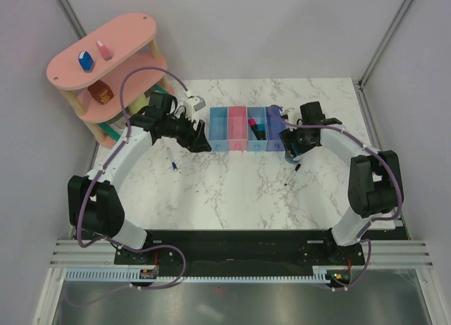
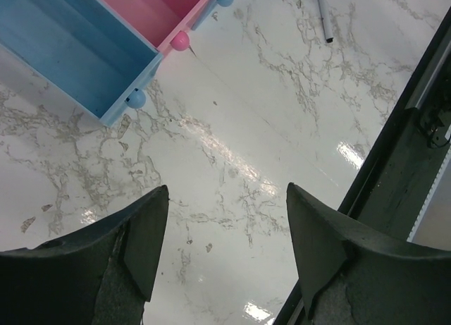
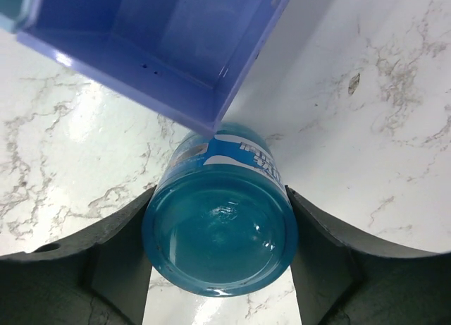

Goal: Sort the stationery into containers
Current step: Pick up the stationery from the center of the board.

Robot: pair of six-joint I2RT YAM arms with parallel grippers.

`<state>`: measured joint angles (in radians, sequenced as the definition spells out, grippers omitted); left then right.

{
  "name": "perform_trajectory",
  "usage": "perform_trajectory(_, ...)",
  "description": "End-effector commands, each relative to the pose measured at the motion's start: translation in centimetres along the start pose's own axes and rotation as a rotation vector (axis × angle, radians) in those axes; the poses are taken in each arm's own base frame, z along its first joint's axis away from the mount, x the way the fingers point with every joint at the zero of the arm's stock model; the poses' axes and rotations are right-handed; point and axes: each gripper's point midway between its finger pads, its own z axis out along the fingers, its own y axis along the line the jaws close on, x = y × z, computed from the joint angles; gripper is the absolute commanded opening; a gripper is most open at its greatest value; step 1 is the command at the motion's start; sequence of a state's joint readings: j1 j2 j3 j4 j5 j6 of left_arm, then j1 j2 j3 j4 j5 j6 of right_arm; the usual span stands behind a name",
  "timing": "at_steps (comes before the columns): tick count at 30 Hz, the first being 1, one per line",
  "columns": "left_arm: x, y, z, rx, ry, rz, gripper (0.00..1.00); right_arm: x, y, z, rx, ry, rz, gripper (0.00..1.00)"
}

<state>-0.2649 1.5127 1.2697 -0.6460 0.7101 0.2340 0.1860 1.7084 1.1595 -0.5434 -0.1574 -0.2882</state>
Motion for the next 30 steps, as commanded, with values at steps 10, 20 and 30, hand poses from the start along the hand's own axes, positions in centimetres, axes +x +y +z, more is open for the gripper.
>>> perform_trajectory(10, -3.1, -5.3, 0.1, 0.218, -0.143, 0.15, 0.73, -8.9, 11.4, -14.4, -0.599, -0.415, -0.1, 0.05)
perform_trajectory(20, -5.9, -6.1, -2.1, -0.109, -0.205, 0.465, 0.75, -12.4, 15.8, -20.4, -1.019, -0.496, -0.067, 0.06)
perform_trajectory(30, -8.6, -8.1, -4.5, -0.334, -0.354, 0.846, 0.88, -15.3, 16.3, -23.7, -1.223, -0.491, -0.078, 0.06)
